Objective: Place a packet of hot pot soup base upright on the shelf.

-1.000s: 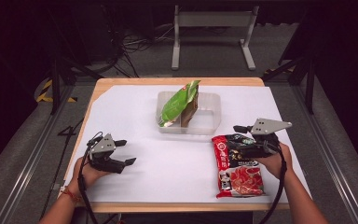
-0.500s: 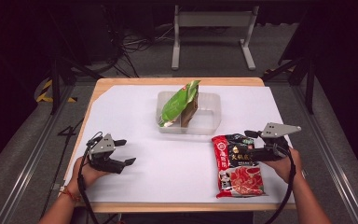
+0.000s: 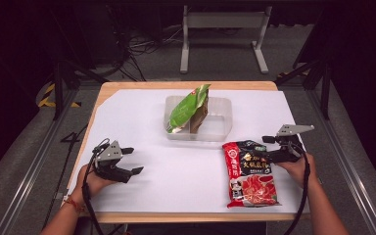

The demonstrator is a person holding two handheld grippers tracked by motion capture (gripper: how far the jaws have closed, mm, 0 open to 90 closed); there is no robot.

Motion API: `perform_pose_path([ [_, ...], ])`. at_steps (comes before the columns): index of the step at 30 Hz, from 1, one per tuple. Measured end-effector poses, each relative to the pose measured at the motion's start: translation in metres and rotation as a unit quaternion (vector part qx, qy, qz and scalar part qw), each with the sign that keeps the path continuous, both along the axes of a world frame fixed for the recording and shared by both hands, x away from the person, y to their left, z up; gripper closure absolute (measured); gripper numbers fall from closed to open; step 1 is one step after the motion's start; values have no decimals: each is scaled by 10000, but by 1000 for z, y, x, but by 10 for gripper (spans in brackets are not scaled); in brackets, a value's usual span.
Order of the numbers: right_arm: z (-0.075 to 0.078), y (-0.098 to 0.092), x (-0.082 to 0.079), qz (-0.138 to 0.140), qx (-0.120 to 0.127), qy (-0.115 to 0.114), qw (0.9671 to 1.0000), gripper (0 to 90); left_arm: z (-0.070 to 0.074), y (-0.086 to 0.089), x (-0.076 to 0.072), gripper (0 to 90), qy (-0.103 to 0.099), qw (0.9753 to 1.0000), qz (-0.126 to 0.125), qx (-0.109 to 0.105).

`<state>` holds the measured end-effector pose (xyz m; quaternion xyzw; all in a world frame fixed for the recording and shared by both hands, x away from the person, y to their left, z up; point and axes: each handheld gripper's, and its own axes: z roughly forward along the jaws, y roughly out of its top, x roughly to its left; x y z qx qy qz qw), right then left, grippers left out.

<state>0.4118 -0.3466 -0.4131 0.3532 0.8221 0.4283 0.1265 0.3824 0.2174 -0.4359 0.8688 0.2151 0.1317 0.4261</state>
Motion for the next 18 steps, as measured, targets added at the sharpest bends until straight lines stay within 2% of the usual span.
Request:
perform_pose_path([
  [2, -3, -3, 3, -59, 131, 66, 9999, 221, 0, 0, 0, 218, 7, 10000, -6, -26],
  [10, -12, -6, 11, -49, 291, 366, 9989, 217, 0, -2, -1, 218, -26, 10000, -20, 28],
  [14, -16, -4, 14, -55, 279, 507, 9983, 209, 0, -1, 0, 217, -37, 10000, 11, 7],
  [18, -18, -3, 16, -51, 276, 550, 9981, 191, 1, 0, 0, 217, -44, 10000, 25, -14],
])
